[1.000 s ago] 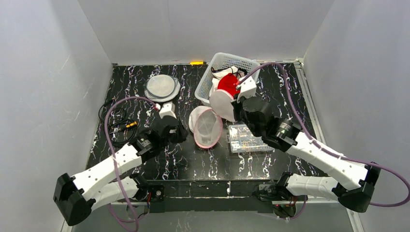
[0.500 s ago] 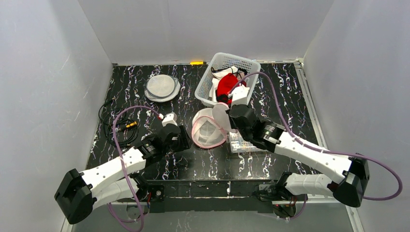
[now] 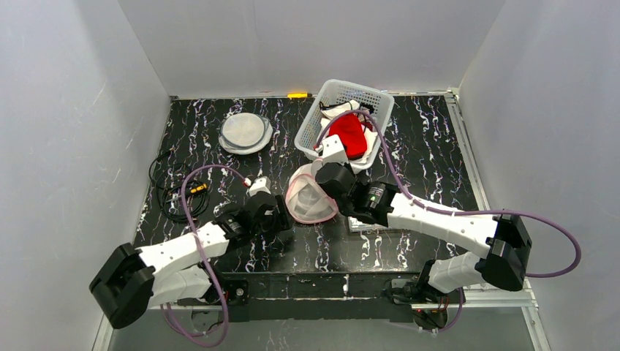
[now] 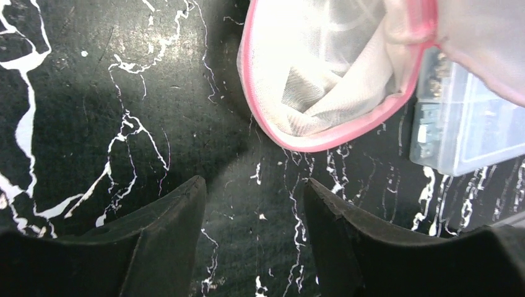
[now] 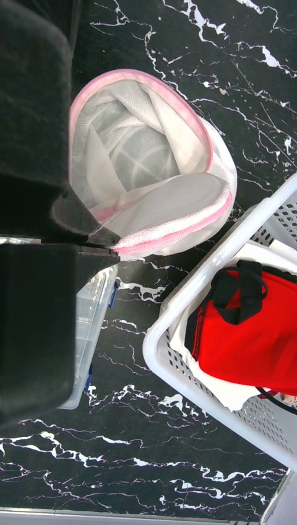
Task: Unzip the laundry bag and remove the bra
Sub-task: Adjust the laundry bag at the center of the board.
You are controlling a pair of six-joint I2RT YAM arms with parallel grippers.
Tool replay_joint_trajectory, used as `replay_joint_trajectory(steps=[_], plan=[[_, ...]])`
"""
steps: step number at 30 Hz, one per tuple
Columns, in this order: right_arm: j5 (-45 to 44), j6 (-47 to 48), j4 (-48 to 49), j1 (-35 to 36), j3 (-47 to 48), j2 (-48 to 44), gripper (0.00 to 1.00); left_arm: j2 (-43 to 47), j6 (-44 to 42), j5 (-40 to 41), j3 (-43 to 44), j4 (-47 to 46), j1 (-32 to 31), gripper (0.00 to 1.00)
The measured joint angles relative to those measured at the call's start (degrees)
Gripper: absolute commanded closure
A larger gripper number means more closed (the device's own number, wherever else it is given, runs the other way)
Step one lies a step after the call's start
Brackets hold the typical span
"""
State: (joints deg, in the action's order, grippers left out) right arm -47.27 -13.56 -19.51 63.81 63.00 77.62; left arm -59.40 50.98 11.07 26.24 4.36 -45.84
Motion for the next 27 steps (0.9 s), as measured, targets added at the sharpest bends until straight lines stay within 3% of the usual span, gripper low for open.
replay_joint_trajectory(steps=[11, 12, 14, 16, 21, 27], plan=[[0.1, -0.2, 0.0, -0.1, 0.2, 0.0, 0.99, -16.2, 0.5, 0.9, 6.4, -3.5, 0.0, 0.53], [0.3, -0.3, 0.0, -0.1, 0.2, 0.0, 0.99, -17.2, 0.6, 1.2, 6.8, -3.5, 0.0, 0.57], [0.7, -0.5, -0.1, -0.1, 0.2, 0.0, 0.99, -18.9, 0.9, 2.2, 7.3, -3.6, 0.0, 0.81], [0.9, -0.7, -0.1, -0.1, 0.2, 0.0, 0.99, -19.5, 1.4, 2.8, 7.6, -3.8, 0.0, 0.99], [0.8, -0.5, -1.0, -0.1, 0.1, -1.8, 0.99, -18.3, 1.4, 3.8, 7.6, -1.8, 0.0, 1.00], [-2.0, 1.8, -3.5, -0.1, 0.2, -4.6, 0.99, -4.1, 1.1, 3.8, 9.1, 7.8, 0.0, 1.00]])
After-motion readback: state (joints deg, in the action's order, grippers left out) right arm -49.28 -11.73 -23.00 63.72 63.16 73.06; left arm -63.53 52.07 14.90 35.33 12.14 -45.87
